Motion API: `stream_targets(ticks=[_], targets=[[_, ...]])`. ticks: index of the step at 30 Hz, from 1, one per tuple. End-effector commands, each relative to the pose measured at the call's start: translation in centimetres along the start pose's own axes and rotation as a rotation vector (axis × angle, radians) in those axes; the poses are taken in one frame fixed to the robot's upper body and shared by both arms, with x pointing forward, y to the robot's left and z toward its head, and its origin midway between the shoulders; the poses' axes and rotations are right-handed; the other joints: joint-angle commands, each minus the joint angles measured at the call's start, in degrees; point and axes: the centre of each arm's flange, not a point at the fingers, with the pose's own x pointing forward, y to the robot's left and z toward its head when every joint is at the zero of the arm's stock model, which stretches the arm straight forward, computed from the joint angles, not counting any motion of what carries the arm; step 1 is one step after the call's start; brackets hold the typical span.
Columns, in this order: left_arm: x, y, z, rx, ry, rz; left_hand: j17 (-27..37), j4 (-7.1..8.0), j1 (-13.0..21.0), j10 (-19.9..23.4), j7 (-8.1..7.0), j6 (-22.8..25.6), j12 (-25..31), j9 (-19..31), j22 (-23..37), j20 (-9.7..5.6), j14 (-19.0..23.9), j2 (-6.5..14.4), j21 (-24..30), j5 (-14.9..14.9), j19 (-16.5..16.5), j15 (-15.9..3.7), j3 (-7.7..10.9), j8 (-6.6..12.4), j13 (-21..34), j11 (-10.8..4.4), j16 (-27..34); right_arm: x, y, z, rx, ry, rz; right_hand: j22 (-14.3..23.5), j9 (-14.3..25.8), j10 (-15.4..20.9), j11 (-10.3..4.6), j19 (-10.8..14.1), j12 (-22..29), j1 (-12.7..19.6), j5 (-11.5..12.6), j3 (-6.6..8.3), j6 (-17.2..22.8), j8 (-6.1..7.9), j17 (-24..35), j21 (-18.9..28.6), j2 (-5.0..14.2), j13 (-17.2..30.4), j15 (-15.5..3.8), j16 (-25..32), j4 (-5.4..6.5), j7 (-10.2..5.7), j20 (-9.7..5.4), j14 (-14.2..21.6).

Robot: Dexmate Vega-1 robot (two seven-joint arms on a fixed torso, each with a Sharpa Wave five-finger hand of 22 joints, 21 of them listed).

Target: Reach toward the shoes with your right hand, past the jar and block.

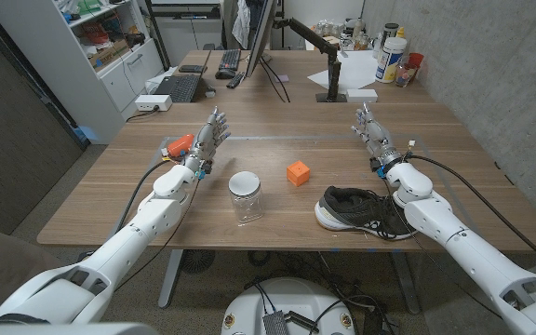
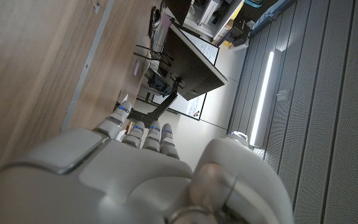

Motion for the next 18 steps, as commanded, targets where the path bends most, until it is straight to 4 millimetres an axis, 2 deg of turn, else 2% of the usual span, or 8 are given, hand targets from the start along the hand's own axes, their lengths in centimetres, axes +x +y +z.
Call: stream_targets(ticks=[1,7,18], targets=[[-0.5,-0.5,1.1,0.026,-0.039,-0.010,0.10,-0.19,0.33,-0.50,-0.57,0.15,0.23,0.31,0.29,0.42,0.35,0.05,0.36,0.08,-0.03,-0.18,0.45,0.24,0.26,-0.07,0.34,-0.8,0.0,1.6,-0.114,-0.036,0.017,0.21,0.19,-0.39,0.19,-0.60,-0.17,0.49,0.17,-0.18,-0.18,0.02,0.12,-0.14,0.30,0.32,-0.40,-0.03,-0.09,-0.03,-0.16,-0.77],[-0.8,-0.6,1.5,0.043,-0.055,-0.006,0.10,-0.22,0.33,-0.51,-0.46,0.17,0.22,0.31,0.29,0.41,0.14,0.05,0.34,0.06,-0.10,-0.18,0.44,0.24,0.26,-0.25,0.26,-1.3,-0.1,2.3,-0.211,-0.047,0.034,0.21,0.19,-1.01,-0.01,-1.28,-0.32,0.54,0.13,-0.13,-0.62,-0.13,0.11,-0.26,0.29,0.32,-0.46,-0.25,-0.19,-0.16,-0.27,-1.66],[-1.2,-0.8,1.3,0.040,-0.058,0.001,0.10,-0.26,0.31,-0.54,-0.51,0.06,0.20,0.31,0.29,0.24,0.05,0.04,0.31,0.02,-0.19,-0.12,0.41,0.17,0.26,0.00,0.25,-2.1,-0.3,2.8,-0.273,-0.052,0.037,0.21,0.18,-1.53,-0.03,-1.62,-0.41,0.61,0.11,-0.06,-1.03,-0.23,0.10,-0.23,0.32,0.31,-0.57,-0.25,-0.29,-0.29,-0.41,-2.08]])
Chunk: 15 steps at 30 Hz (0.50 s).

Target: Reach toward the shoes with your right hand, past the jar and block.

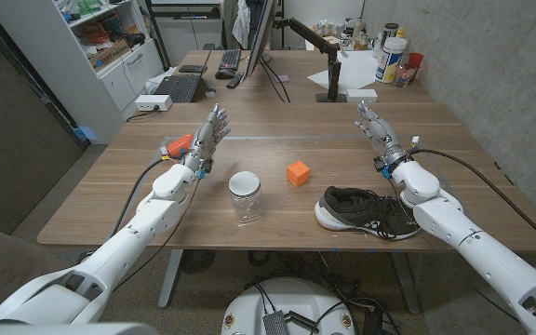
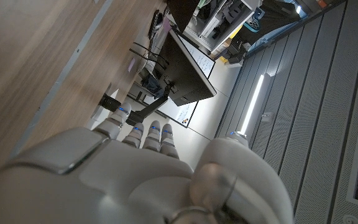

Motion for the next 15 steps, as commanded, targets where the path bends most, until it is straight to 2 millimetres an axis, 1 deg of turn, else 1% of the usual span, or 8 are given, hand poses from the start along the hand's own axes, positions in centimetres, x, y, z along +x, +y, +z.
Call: stream_targets(ticks=[1,3,4,8,15], targets=[[-0.61,-0.24,0.09,0.003,-0.015,0.009,0.10,-0.27,0.31,-0.54,-0.48,0.07,0.20,0.31,0.29,0.25,0.04,0.03,0.32,0.02,-0.20,-0.14,0.41,0.18,0.26,-0.02,0.25,-0.93,-0.27,0.86,-0.112,-0.013,0.009,0.21,0.19,-0.30,-0.21,-0.33,0.05,0.61,0.11,-0.06,-0.19,-0.23,0.10,-0.12,0.31,0.32,-0.70,0.03,-0.30,-0.08,0.05,-0.54],[-0.61,-0.24,0.09,0.003,-0.015,0.009,0.10,-0.27,0.30,-0.55,-0.46,0.11,0.19,0.31,0.29,0.25,0.05,0.03,0.32,0.02,-0.21,-0.14,0.40,0.19,0.26,-0.03,0.25,-0.93,-0.27,0.86,-0.113,-0.013,0.008,0.21,0.19,-0.29,-0.25,-0.35,0.06,0.62,0.11,-0.06,-0.19,-0.22,0.10,-0.11,0.32,0.32,-0.71,0.04,-0.31,-0.04,0.05,-0.57],[-0.72,-0.25,-0.01,0.002,-0.015,0.012,0.10,-0.28,0.30,-0.53,-0.47,0.09,0.20,0.31,0.29,0.25,0.05,0.03,0.32,0.02,-0.20,-0.12,0.40,0.18,0.26,0.00,0.26,-1.14,-0.26,1.14,-0.147,-0.024,-0.001,0.21,0.19,-0.34,-0.23,-0.36,0.06,0.63,0.10,-0.04,-0.19,-0.21,0.10,-0.09,0.33,0.32,-0.70,0.04,-0.32,-0.05,0.05,-0.61],[-0.78,-0.21,-0.07,0.001,-0.014,0.014,0.10,-0.29,0.29,-0.50,-0.40,0.17,0.20,0.31,0.29,0.24,0.04,0.03,0.33,0.01,-0.20,-0.05,0.38,0.21,0.26,-0.05,0.26,-1.35,-0.27,1.29,-0.179,-0.030,-0.014,0.21,0.18,-0.26,-0.55,-0.38,0.14,0.68,0.10,0.01,-0.02,-0.12,0.09,-0.03,0.37,0.31,-0.89,0.13,-0.37,-0.11,0.03,-0.56],[-0.73,-0.28,-0.02,0.002,-0.018,0.012,0.10,-0.31,0.27,-0.55,-0.43,0.20,0.18,0.31,0.29,0.27,0.02,0.02,0.32,-0.01,-0.22,-0.11,0.37,0.21,0.26,-0.12,0.26,-1.85,-0.39,1.68,-0.232,-0.036,-0.020,0.21,0.18,-0.14,-0.56,-0.39,0.24,0.81,0.10,0.13,0.09,-0.05,0.08,0.03,0.52,0.31,-0.95,0.20,-0.45,-0.10,-0.03,-0.56]])
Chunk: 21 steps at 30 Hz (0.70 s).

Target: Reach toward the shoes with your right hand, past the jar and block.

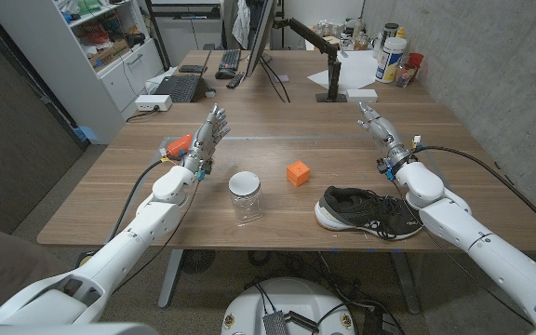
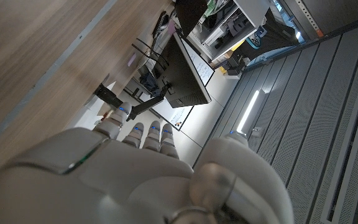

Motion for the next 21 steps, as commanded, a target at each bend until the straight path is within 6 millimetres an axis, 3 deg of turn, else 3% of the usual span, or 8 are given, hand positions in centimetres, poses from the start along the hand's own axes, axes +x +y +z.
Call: stream_targets(ticks=[1,21], targets=[[-0.10,-0.18,0.01,0.000,-0.007,0.003,0.11,-0.32,0.27,-0.55,-0.45,0.18,0.18,0.32,0.30,0.27,0.03,0.02,0.32,-0.01,-0.23,-0.11,0.36,0.20,0.27,-0.15,0.26,-1.02,-0.45,0.97,-0.113,-0.023,-0.014,0.21,0.18,-0.18,-0.53,-0.41,0.23,0.52,0.10,-0.11,0.09,-0.05,0.08,0.03,0.21,0.31,-0.93,0.20,-0.21,-0.11,-0.05,-0.57],[-0.13,-0.04,0.06,-0.007,-0.011,0.013,0.11,-0.37,0.19,-0.46,-0.51,0.19,0.20,0.32,0.30,0.26,0.03,0.02,0.34,-0.04,-0.24,-0.07,0.30,0.17,0.27,-0.04,0.29,-1.94,-0.49,1.65,-0.190,-0.040,-0.033,0.20,0.18,-0.28,-0.54,-0.52,0.31,0.74,0.04,0.03,0.14,0.02,0.05,0.14,0.23,0.30,-1.10,0.29,-0.45,-0.19,-0.05,-0.79]])
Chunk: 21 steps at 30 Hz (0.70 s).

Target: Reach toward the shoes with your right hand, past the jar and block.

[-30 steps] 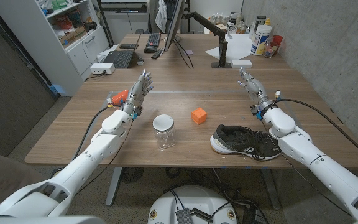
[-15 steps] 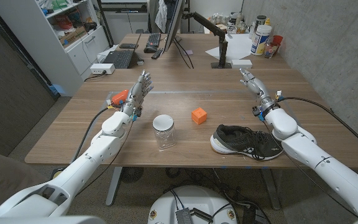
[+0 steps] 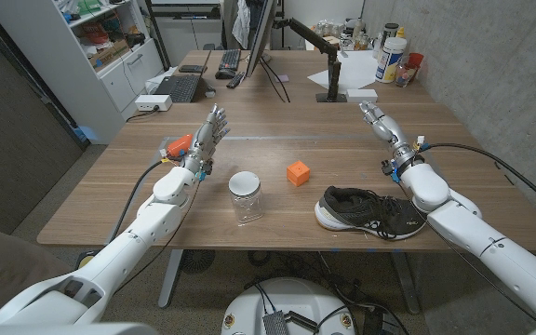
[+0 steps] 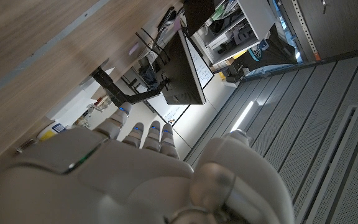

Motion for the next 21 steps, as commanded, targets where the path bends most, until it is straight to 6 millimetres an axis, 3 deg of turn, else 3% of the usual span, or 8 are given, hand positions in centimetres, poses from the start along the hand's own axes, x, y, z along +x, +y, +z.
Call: stream_targets(ticks=[1,21], targets=[[-0.1,0.1,0.0,-0.005,-0.004,0.007,0.11,-0.37,0.18,-0.52,-0.50,0.19,0.17,0.32,0.30,0.26,0.02,0.02,0.35,-0.05,-0.24,-0.07,0.30,0.17,0.27,-0.15,0.29,-0.6,0.0,0.5,-0.050,-0.011,-0.011,0.20,0.18,-0.29,-0.54,-0.21,0.31,0.53,0.04,-0.14,0.17,0.04,0.18,0.15,0.02,0.30,-1.03,0.30,-0.27,-0.20,0.28,-0.35],[0.2,0.4,0.1,-0.009,-0.003,-0.004,0.11,-0.42,0.12,-0.50,-0.49,0.33,0.16,0.32,0.30,0.22,0.01,0.06,0.35,-0.07,-0.28,-0.14,0.26,0.20,0.27,-0.04,0.31,-1.5,-0.1,1.7,-0.120,-0.006,-0.020,0.20,0.18,-0.71,-0.55,-0.51,0.27,0.75,-0.01,0.08,0.15,0.06,0.16,0.16,0.17,0.30,-0.99,0.26,-0.50,-0.14,-0.51,-0.84]])
